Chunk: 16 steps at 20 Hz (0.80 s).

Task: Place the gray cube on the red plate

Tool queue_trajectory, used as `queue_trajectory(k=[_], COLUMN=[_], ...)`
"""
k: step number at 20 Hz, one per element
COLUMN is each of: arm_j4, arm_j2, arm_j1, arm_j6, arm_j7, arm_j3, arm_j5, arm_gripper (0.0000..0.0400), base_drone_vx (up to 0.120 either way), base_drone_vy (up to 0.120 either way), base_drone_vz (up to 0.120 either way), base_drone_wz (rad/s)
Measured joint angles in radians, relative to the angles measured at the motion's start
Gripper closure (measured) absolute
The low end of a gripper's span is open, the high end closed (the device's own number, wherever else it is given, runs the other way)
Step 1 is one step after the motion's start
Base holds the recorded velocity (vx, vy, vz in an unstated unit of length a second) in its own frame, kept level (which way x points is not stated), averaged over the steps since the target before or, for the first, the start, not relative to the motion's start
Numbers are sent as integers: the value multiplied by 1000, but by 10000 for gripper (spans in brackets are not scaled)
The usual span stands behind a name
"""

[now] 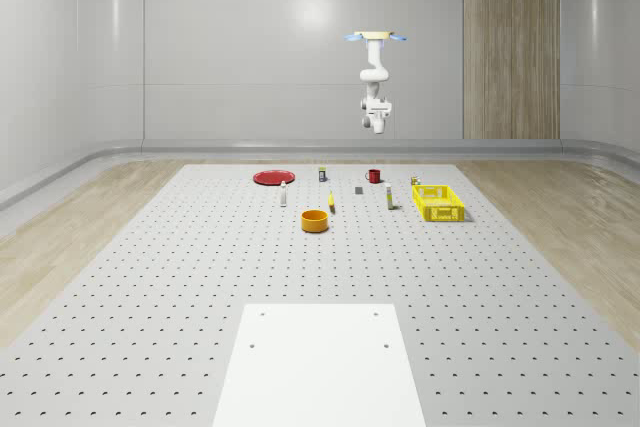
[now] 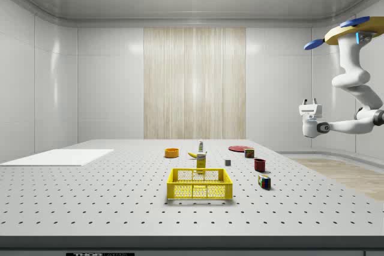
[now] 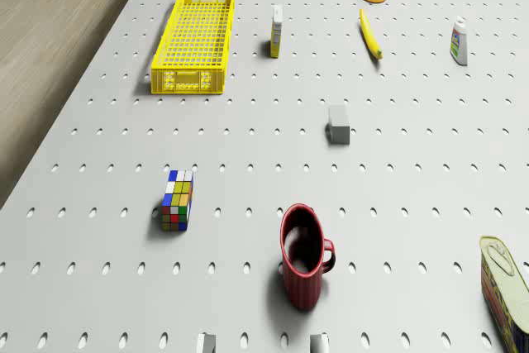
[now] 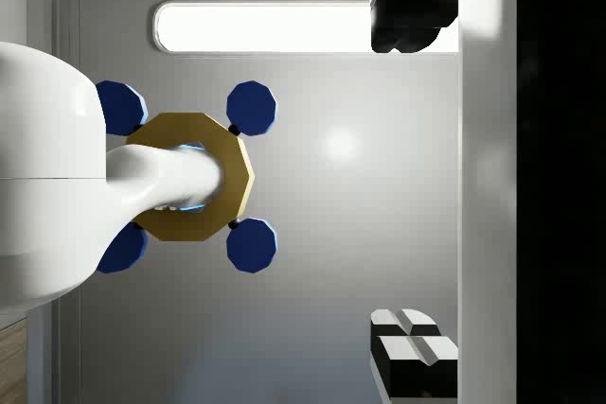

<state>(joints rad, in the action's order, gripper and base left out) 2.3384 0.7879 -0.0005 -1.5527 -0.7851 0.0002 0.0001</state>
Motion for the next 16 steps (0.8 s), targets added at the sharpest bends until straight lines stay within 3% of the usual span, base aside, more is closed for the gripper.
queue_trajectory(k=[8,16], arm_j4=[-170,-273], arm_j2=[-40,-79], arm_j1=[-3,-5], arm_j6=[124,182], arm_j7=[2,3], arm_j3=[2,3], arm_j5=[1,2], arm_gripper=[0,0], base_drone_vx=[0,0], base_drone_vy=[0,0], base_drone_vz=[0,0], base_drone_wz=[0,0])
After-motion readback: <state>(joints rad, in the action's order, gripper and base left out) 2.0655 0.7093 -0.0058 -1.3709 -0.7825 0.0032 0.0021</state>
